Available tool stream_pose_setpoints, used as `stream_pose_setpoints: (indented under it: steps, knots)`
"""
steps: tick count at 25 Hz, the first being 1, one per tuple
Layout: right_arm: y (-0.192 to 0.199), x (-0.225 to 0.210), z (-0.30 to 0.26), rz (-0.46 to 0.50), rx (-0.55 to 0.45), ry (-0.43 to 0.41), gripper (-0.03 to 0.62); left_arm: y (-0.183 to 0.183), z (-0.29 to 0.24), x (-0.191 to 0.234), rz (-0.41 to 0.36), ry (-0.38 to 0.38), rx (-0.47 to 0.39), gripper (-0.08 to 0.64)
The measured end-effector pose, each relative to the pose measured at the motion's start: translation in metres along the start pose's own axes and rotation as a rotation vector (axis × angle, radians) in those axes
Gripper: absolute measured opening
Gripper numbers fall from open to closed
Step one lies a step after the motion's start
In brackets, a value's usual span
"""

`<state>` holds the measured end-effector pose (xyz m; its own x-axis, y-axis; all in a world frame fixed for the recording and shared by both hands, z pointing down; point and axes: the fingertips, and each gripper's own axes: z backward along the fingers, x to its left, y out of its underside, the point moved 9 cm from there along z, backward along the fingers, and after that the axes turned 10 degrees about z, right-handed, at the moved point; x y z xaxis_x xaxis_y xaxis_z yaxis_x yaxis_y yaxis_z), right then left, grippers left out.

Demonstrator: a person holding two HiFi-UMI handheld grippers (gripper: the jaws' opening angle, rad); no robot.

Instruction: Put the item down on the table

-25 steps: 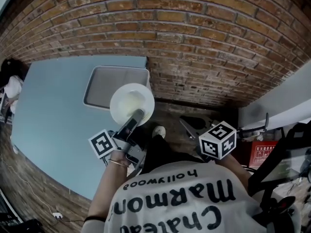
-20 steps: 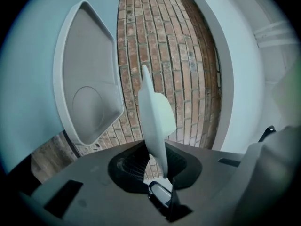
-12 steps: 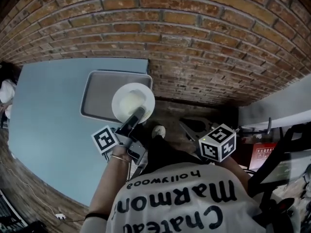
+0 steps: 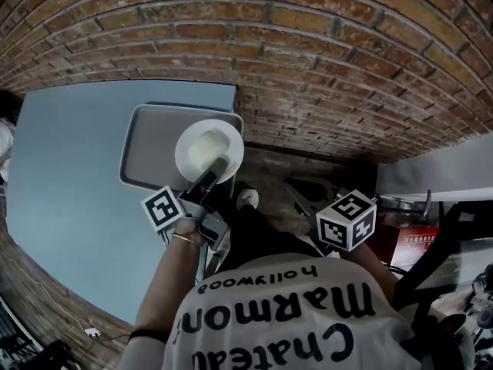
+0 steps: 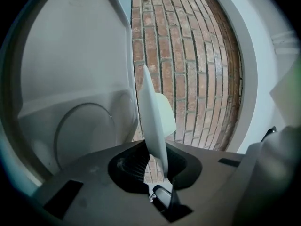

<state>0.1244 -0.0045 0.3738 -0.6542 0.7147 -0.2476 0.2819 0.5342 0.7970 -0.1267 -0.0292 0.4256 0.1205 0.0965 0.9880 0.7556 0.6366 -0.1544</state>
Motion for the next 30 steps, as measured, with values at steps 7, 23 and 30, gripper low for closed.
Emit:
stream_pose_setpoints:
  steps: [7, 23, 30]
  knots:
    - [-0.001, -0.011, -0.019, -0.014, 0.031, -0.024, 0.011, -0.010, -0.008, 0.010, 0.048, -0.007, -0.005, 0.041]
    - [-0.011, -0.022, -0.043, -0.033, 0.060, -0.049, 0.011, -0.023, -0.025, 0.021, 0.260, 0.002, -0.033, 0.041]
    - [-0.005, -0.020, -0.053, -0.055, 0.074, -0.073, 0.011, -0.022, -0.031, 0.023, 0.331, 0.033, -0.062, 0.041]
